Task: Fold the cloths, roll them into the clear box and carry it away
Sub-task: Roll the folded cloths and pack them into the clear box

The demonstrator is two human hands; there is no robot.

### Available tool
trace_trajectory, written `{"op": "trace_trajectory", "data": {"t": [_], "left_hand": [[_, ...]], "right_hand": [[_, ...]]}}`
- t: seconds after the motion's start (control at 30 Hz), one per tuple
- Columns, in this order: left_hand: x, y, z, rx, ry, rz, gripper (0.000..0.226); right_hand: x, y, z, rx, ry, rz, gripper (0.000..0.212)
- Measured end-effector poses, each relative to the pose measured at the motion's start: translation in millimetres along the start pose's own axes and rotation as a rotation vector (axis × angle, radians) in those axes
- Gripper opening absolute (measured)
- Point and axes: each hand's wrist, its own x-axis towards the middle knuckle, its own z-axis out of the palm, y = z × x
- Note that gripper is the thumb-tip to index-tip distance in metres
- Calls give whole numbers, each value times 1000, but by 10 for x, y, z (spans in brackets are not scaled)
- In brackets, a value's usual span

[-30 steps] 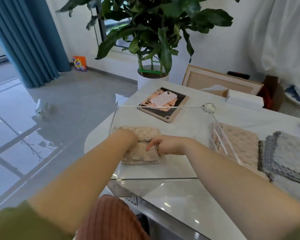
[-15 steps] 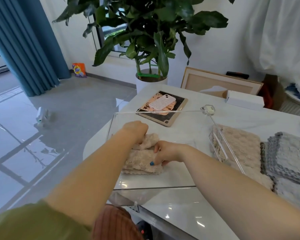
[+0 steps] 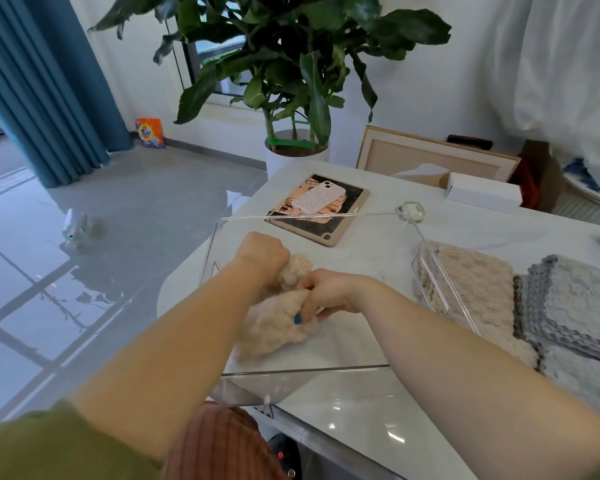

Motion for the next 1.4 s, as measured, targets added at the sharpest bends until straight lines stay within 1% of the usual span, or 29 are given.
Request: {"op": "trace_trajectory", "data": {"t": [0.1, 0.17, 0.27, 0.33, 0.43, 0.5, 0.57, 0.6, 0.67, 0.73, 0.8, 0.87, 0.93, 1.0, 1.03, 1.1, 1.17, 1.2, 1.23, 1.3, 1.33, 1.4], "left_hand": [[-20, -39, 84, -117, -119, -21, 32], [-52, -91, 130, -155, -196, -5, 40], [-57, -167, 195, -108, -172, -11, 34], [-64, -160, 188, -91, -167, -20, 32], [-72, -124, 189, -179, -213, -111, 29], [-109, -136, 127, -210, -196, -169, 23], [-158, -127, 16, -231, -159, -167, 15], [-184, -96, -33, -248, -159, -145, 15], [-255, 15, -60, -263, -248, -74, 29], [-299, 118, 67, -245, -339, -71, 37], [-310, 132, 195, -235, -345, -80, 40], [-283, 92, 253, -233, -311, -71, 37], [-260, 75, 277, -241, -297, -72, 34], [-273, 79, 263, -232, -304, -73, 34], [-294, 77, 252, -234, -310, -76, 36], [-351, 37, 175, -241, -319, -92, 40], [-438, 3, -7, -270, -291, -116, 35], [-481, 14, -128, -295, -241, -119, 28], [-517, 47, -240, -340, -165, -115, 22], [-596, 257, -544, -518, 60, -88, 15], [-630, 439, -719, -667, 178, -51, 15], [-727, 805, -1034, -976, 344, 53, 19]], "right_hand": [[29, 24, 29, -84, 86, -24, 33], [37, 42, 43, -143, 102, -16, 36], [42, 9, 48, -169, 93, 2, 36], [31, -23, 55, -151, 120, 23, 37], [25, -10, 51, -160, 209, 128, 47], [19, 18, 37, -165, 235, 164, 51], [20, 18, 43, -152, 223, 135, 47], [27, 4, 57, -144, 209, 110, 43], [51, -26, 104, -146, 193, 60, 36], [75, -31, 133, -129, 197, 18, 30], [80, -11, 132, -78, 194, -22, 25], [65, 14, 110, -29, 185, -29, 23], [29, 25, 110, 45, 185, -23, 14], [-45, -13, 88, 90, 185, -13, 26], [-102, -41, 69, 84, 159, 0, 26], [-280, -95, -23, 8, 123, 38, 18], [-528, -123, -179, -123, 182, 61, 25], [-687, -111, -268, -147, 253, 44, 29], [-845, -73, -343, -129, 337, -14, 32], [-1313, 119, -489, 159, 503, -152, 34], [-1602, 298, -557, 327, 620, -213, 35], [-2048, 707, -637, 580, 865, -238, 35]]}}
